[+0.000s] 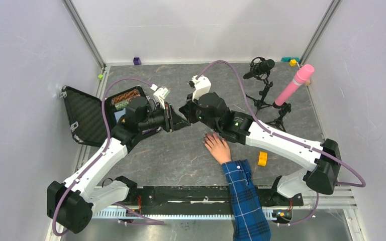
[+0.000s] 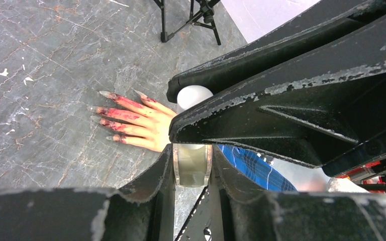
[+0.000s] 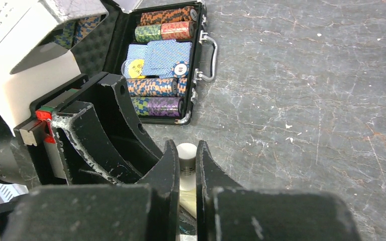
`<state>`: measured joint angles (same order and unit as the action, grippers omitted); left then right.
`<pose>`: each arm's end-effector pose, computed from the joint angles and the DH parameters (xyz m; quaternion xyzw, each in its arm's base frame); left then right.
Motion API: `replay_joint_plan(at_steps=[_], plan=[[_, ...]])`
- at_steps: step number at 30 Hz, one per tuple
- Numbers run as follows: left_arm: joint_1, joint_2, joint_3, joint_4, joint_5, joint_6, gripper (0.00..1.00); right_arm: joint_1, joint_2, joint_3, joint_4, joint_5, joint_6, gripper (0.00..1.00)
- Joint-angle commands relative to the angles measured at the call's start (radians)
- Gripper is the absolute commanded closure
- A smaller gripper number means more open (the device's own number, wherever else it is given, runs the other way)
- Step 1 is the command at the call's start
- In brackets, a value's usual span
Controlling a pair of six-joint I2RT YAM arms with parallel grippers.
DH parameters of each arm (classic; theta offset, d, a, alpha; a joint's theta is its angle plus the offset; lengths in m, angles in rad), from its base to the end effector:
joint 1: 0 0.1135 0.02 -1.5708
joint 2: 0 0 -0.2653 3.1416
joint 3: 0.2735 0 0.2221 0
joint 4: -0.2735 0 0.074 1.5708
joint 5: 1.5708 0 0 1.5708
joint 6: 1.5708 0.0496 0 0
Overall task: Paint the nails
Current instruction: Screw the nail polish bottle.
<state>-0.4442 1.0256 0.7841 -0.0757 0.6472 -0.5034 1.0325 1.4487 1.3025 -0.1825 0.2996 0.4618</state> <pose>0.1789 -0.1182 0.3120 0.1637 0.7731 -0.4829 0.3773 0.1781 0.2697 0.3658 -0.1430 0.7961 0.3020 0.5046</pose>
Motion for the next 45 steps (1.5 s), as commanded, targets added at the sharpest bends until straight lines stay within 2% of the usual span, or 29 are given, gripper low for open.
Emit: replay_joint_plan(at_steps=[1, 5, 11, 13, 17, 23, 28, 31, 35, 37, 39, 45], plan=[[0.019, -0.022, 0.032, 0.131, -0.073, 0.015, 0.98, 0.049, -0.005, 0.047, -0.08, -0.015, -0.029, 0.94], [0.019, -0.024, 0.037, 0.131, -0.053, 0.02, 0.98, 0.047, -0.056, 0.052, -0.083, 0.072, -0.098, 0.76], [0.019, -0.026, 0.04, 0.141, -0.014, 0.027, 0.98, 0.028, -0.127, 0.052, -0.101, 0.199, -0.164, 0.38], [0.018, -0.028, 0.04, 0.146, -0.007, 0.027, 0.98, -0.002, -0.142, 0.044, -0.115, 0.194, -0.159, 0.32], [0.019, -0.025, 0.041, 0.152, 0.02, 0.03, 0.98, -0.095, -0.187, 0.001, -0.113, 0.103, -0.156, 0.2], [0.019, -0.007, 0.041, 0.248, 0.186, -0.004, 0.98, -0.277, -0.256, -0.083, -0.035, -0.261, -0.218, 0.07], [0.017, 0.004, 0.04, 0.333, 0.341, -0.04, 0.98, -0.36, -0.289, -0.115, 0.032, -0.583, -0.245, 0.04], [0.013, 0.008, 0.043, 0.35, 0.406, -0.046, 0.98, -0.383, -0.309, -0.145, 0.115, -0.745, -0.223, 0.06], [-0.004, 0.008, 0.046, 0.363, 0.451, -0.047, 0.98, -0.384, -0.321, -0.209, 0.332, -1.008, -0.124, 0.12], [-0.011, 0.008, 0.046, 0.369, 0.462, -0.051, 0.98, -0.384, -0.315, -0.252, 0.466, -1.103, -0.014, 0.15], [-0.016, 0.007, 0.047, 0.371, 0.47, -0.051, 0.98, -0.384, -0.308, -0.273, 0.535, -1.139, 0.042, 0.18], [-0.035, 0.009, 0.046, 0.373, 0.479, -0.049, 0.98, -0.382, -0.274, -0.269, 0.529, -1.136, 0.063, 0.27]])
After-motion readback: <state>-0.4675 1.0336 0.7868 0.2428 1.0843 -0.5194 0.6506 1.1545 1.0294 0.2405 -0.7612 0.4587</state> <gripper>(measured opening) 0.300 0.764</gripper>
